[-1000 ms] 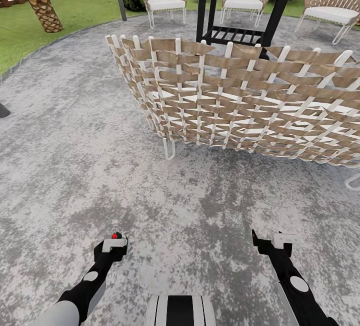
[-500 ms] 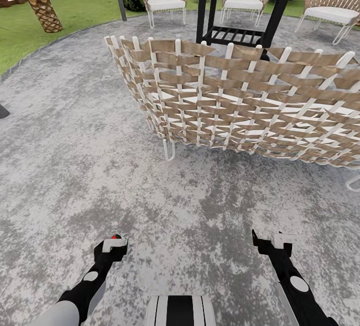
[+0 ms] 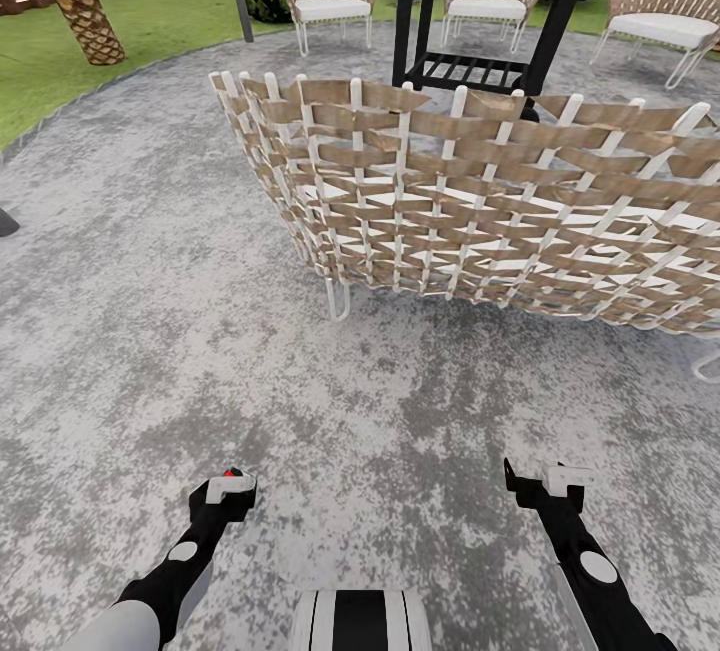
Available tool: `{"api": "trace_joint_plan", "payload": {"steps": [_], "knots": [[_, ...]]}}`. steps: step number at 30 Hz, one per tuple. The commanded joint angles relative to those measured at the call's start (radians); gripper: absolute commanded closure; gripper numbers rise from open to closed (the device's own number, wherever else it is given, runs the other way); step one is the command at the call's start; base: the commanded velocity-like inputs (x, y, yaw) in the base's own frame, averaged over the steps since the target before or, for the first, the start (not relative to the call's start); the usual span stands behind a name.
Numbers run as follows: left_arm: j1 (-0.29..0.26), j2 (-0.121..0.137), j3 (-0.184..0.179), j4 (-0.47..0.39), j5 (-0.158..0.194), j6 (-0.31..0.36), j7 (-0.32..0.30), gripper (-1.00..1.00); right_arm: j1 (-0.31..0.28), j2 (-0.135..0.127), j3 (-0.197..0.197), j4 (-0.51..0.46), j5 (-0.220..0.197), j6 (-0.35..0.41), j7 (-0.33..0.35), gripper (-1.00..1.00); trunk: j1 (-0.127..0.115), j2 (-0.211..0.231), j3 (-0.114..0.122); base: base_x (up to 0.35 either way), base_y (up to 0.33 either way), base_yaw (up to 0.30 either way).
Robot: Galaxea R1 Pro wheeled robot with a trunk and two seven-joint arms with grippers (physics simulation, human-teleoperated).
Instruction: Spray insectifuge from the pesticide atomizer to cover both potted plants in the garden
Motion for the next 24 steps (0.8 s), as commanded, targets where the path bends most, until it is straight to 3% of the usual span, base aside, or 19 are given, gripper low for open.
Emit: {"api": "trace_joint_plan", "payload": {"steps": [1,16,17,24], "knots": [[-0.001,-0.001,0.006,0.001,-0.011,-0.004,0.002,-1.00,0.000,0.000,-0.001,0.000,0.004,-0.003,0.000,-1.00,0.000,0.000,0.000,0.000,0.000,-0.004],[-0.001,-0.001,0.010,-0.007,-0.011,-0.004,0.003,-1.00,0.000,0.000,-0.001,0.002,0.004,-0.003,0.000,-1.00,0.000,0.000,0.003,0.000,0.000,-0.008],[-0.001,-0.001,0.010,-0.006,-0.011,-0.004,0.003,1.00,0.000,0.000,-0.001,0.002,0.004,-0.003,0.000,-1.00,0.000,0.000,0.003,0.000,0.000,0.000],[-0.001,-0.001,0.010,-0.004,-0.011,-0.004,0.003,1.00,0.000,0.000,-0.001,0.002,0.004,-0.003,0.000,-1.00,0.000,0.000,0.003,0.000,0.000,0.000]]}}
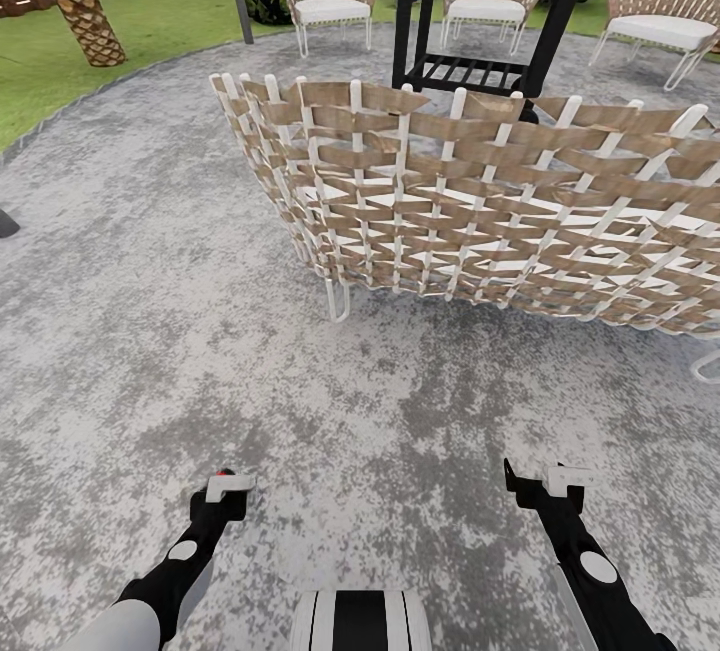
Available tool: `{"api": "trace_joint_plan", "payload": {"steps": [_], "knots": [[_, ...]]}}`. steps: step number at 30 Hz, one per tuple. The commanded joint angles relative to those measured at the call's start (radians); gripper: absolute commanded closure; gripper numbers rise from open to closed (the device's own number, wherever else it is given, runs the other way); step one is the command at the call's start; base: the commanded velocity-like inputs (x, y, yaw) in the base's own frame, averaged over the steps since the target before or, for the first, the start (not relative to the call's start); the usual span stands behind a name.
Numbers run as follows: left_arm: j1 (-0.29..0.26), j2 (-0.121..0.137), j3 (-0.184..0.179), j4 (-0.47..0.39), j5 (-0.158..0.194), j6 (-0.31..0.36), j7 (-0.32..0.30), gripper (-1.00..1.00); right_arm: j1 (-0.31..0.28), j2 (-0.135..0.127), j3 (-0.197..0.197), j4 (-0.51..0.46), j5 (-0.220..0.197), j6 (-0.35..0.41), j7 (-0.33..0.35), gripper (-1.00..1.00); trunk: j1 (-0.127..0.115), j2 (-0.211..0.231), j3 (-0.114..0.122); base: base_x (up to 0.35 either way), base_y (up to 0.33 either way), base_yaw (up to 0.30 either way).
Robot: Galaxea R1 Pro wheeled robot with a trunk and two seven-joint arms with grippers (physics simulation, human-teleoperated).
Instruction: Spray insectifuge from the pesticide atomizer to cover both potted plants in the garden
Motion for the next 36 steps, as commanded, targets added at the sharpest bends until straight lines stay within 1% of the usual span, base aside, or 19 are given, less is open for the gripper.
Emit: {"api": "trace_joint_plan", "payload": {"steps": [1,18,32,36], "knots": [[-0.001,0.000,0.005,0.001,-0.013,-0.004,0.003,1.00,0.000,0.000,-0.001,0.000,0.004,-0.003,0.000,-1.00,0.000,0.000,-0.001,0.000,0.000,0.000],[-0.001,0.000,0.000,-0.005,-0.013,-0.004,0.002,1.00,0.000,0.000,-0.001,0.001,0.004,-0.003,0.000,-1.00,0.000,0.000,-0.001,0.000,0.000,0.000],[-0.001,0.000,0.001,-0.005,-0.013,-0.004,0.002,1.00,0.000,0.000,-0.001,0.002,0.005,-0.003,0.000,-1.00,-0.006,0.003,0.054,0.000,0.000,0.000],[-0.001,0.001,0.001,-0.003,-0.013,-0.004,0.002,1.00,0.000,0.004,0.004,-0.001,0.004,-0.004,0.000,-1.00,-0.008,0.004,0.069,0.000,0.000,0.000]]}}
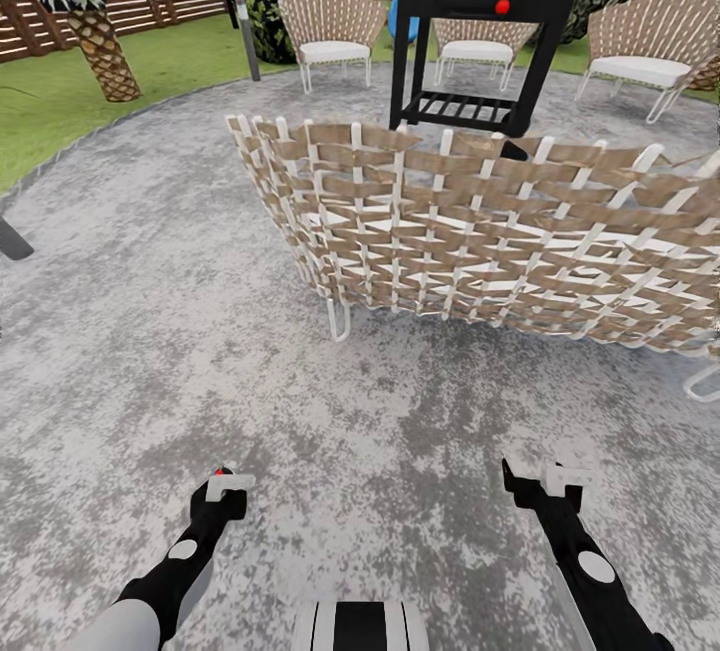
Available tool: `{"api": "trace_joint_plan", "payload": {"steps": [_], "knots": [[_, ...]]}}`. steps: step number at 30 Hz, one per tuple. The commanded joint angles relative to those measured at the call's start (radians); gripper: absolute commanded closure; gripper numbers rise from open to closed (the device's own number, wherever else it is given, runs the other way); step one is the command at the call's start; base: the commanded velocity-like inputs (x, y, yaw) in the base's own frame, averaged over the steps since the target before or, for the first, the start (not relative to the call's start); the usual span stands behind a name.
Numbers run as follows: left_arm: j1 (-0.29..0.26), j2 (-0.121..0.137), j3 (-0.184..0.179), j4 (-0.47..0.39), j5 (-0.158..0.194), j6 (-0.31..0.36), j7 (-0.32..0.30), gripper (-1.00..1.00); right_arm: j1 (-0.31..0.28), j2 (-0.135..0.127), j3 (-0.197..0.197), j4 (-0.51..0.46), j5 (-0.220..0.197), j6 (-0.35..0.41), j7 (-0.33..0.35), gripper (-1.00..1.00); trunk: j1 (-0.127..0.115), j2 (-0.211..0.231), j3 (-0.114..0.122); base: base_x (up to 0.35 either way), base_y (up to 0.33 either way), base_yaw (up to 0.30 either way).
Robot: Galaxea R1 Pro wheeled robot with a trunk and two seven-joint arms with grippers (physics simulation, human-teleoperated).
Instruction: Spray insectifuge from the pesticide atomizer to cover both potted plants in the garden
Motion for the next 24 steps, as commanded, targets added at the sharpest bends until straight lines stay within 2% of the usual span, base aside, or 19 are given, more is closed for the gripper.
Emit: {"api": "trace_joint_plan", "payload": {"steps": [1,5,6,7,9,12,13,14,15,24], "knots": [[-0.001,0.000,0.006,0.002,-0.011,-0.004,0.002,1.00,0.000,0.000,-0.001,0.000,0.004,-0.003,0.000,-1.00,-0.001,0.000,0.003,0.000,0.000,0.000],[0.011,0.002,0.006,0.010,-0.011,-0.004,0.002,1.00,0.001,-0.003,-0.004,-0.028,0.006,-0.005,-0.003,-1.00,-0.002,0.001,0.022,0.000,0.000,-0.063],[0.018,0.004,0.005,0.010,-0.012,-0.004,0.002,1.00,0.002,-0.007,-0.006,-0.012,0.006,-0.006,-0.003,-1.00,-0.003,0.001,0.028,0.000,0.000,-0.108],[0.041,0.009,0.005,0.011,-0.011,-0.004,0.002,1.00,0.012,-0.014,-0.008,0.062,0.007,-0.012,-0.004,-1.00,-0.003,0.001,0.033,0.000,0.000,-0.116],[0.053,0.007,0.004,0.007,-0.012,-0.004,0.002,1.00,0.015,-0.015,-0.008,0.103,0.006,-0.036,-0.004,-1.00,-0.004,0.002,0.044,0.000,0.000,-0.116],[0.062,0.003,-0.001,0.002,-0.014,-0.003,0.002,1.00,0.019,-0.016,-0.008,0.207,0.006,-0.142,-0.004,-1.00,-0.006,0.003,0.060,0.000,0.000,-0.117],[0.064,0.002,-0.003,0.000,-0.015,-0.003,0.002,1.00,0.020,-0.016,-0.007,0.273,0.006,-0.200,-0.005,-1.00,-0.006,0.003,0.065,0.000,0.000,-0.117],[0.064,0.001,-0.003,-0.001,-0.015,-0.003,0.002,1.00,0.020,-0.016,-0.007,0.295,0.006,-0.217,-0.005,-1.00,-0.006,0.003,0.071,0.000,0.000,-0.117],[0.065,0.001,-0.003,-0.002,-0.016,-0.002,0.001,1.00,0.021,-0.015,-0.007,0.366,0.005,-0.267,-0.006,-1.00,-0.007,0.003,0.076,0.000,0.000,-0.117],[0.072,0.009,0.007,0.006,-0.013,-0.003,0.003,1.00,0.021,-0.016,-0.008,0.607,0.002,-0.470,-0.008,-1.00,-0.011,0.005,0.125,0.000,0.000,-0.117]]}}
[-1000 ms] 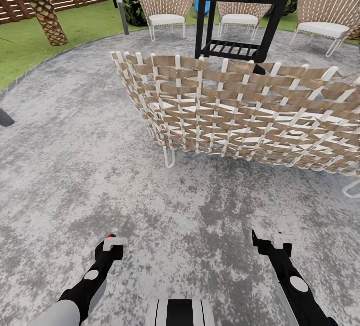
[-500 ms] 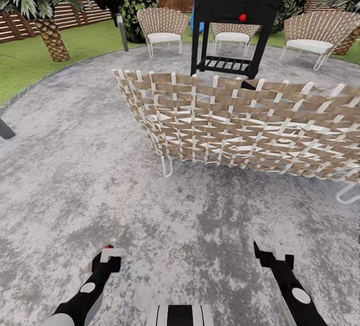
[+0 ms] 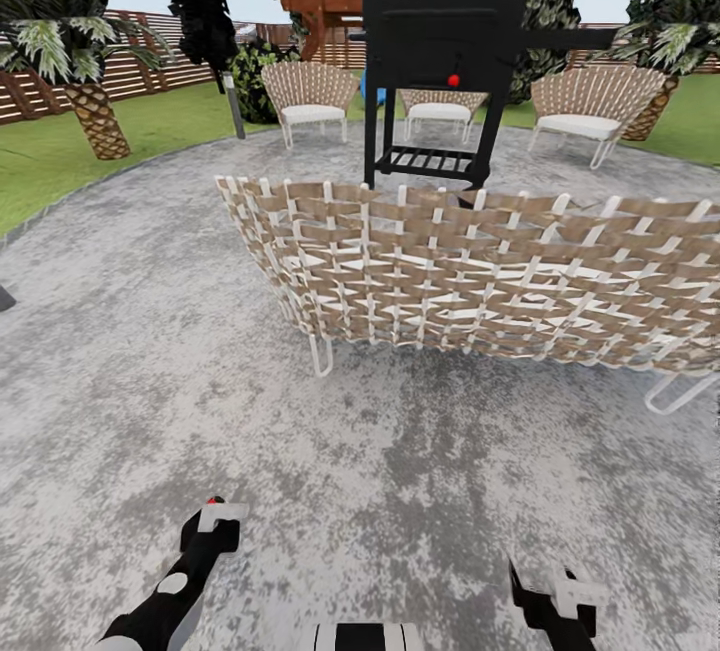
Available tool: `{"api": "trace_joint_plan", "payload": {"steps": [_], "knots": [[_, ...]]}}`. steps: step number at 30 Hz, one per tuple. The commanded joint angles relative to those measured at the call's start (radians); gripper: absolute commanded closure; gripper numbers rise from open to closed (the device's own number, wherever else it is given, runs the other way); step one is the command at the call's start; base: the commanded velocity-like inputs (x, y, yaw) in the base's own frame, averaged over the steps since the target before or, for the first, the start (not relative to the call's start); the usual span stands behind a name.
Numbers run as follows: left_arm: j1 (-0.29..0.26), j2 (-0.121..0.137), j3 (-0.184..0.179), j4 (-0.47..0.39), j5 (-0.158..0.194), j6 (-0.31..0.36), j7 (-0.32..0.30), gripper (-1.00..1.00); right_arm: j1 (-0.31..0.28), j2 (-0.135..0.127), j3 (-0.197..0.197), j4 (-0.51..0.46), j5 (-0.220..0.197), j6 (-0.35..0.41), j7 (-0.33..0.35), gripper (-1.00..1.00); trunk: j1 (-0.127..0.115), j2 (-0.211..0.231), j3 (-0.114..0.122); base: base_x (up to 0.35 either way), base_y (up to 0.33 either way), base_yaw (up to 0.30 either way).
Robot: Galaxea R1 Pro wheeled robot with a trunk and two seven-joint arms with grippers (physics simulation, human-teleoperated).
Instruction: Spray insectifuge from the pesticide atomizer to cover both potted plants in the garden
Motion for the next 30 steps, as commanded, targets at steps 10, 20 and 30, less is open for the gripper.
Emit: {"api": "trace_joint_plan", "payload": {"steps": [10,20,30], "knots": [[0.157,0.009,0.007,-0.001,-0.009,-0.084,0.083,1.00,-0.001,-0.001,-0.003,0.109,0.002,-0.048,-0.001,-1.00,-0.005,0.002,0.054,0.000,0.000,-0.117],[0.215,0.019,0.053,-0.005,-0.008,-0.099,0.092,1.00,-0.001,0.001,-0.003,0.128,0.002,-0.046,-0.001,-1.00,-0.009,0.004,0.107,0.000,0.000,-0.092],[0.220,0.016,0.061,0.004,-0.008,-0.109,0.093,1.00,-0.001,0.003,-0.002,0.130,0.001,-0.045,0.000,-1.00,-0.014,0.007,0.150,0.000,0.000,-0.002]]}}
